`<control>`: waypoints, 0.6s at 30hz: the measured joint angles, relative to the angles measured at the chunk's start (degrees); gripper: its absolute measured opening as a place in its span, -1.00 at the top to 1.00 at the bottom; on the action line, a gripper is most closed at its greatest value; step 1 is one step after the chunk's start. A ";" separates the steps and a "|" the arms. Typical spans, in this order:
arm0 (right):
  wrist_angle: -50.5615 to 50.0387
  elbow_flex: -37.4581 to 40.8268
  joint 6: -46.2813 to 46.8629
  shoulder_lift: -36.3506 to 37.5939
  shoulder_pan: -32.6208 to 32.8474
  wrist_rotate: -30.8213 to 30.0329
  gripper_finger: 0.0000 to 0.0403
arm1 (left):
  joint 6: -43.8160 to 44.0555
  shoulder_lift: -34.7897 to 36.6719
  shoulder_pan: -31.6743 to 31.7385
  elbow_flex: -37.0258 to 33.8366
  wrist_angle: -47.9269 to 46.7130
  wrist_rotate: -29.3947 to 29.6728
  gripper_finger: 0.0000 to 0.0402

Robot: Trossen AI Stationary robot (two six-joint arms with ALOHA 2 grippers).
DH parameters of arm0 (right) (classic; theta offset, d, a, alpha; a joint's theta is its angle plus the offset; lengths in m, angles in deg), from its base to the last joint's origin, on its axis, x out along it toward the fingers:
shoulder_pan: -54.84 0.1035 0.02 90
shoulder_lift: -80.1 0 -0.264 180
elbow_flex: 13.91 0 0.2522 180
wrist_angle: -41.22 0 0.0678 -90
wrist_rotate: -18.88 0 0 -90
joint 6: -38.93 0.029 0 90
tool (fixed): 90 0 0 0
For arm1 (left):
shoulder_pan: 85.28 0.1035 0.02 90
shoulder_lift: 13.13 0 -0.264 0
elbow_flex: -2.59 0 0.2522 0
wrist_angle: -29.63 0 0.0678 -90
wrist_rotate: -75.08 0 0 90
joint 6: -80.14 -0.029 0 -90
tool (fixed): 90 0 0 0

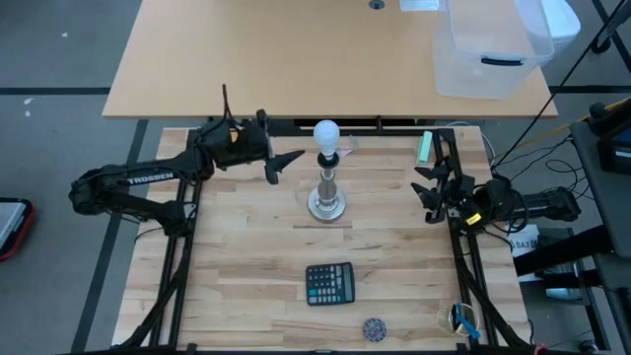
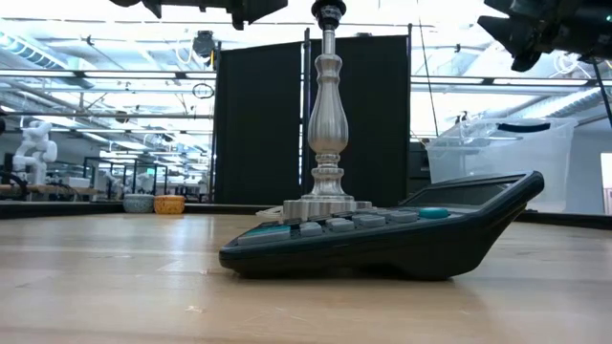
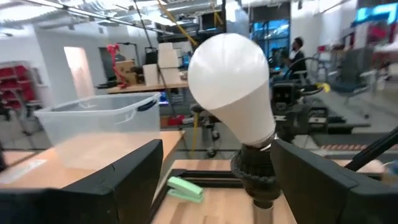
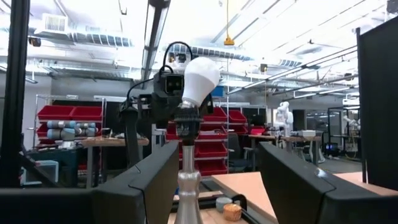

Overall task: Screw lightbulb
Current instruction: Insert the light bulb into the lamp

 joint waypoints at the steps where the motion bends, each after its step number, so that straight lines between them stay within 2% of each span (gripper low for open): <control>1: 0.06 -0.40 0.02 -0.26 0.00 -0.35 -0.05 | 0.80 0.00 0.42 0.32 0.06 -1.22 -0.51; 8: -0.71 -5.90 -1.16 -5.86 -0.54 -1.82 -0.05 | 5.40 0.00 2.53 2.10 -0.08 -3.69 -0.51; 18: -1.78 -20.51 -3.32 -24.26 -4.33 -3.19 -0.05 | 10.49 -0.79 4.74 2.13 -1.87 -5.82 -0.51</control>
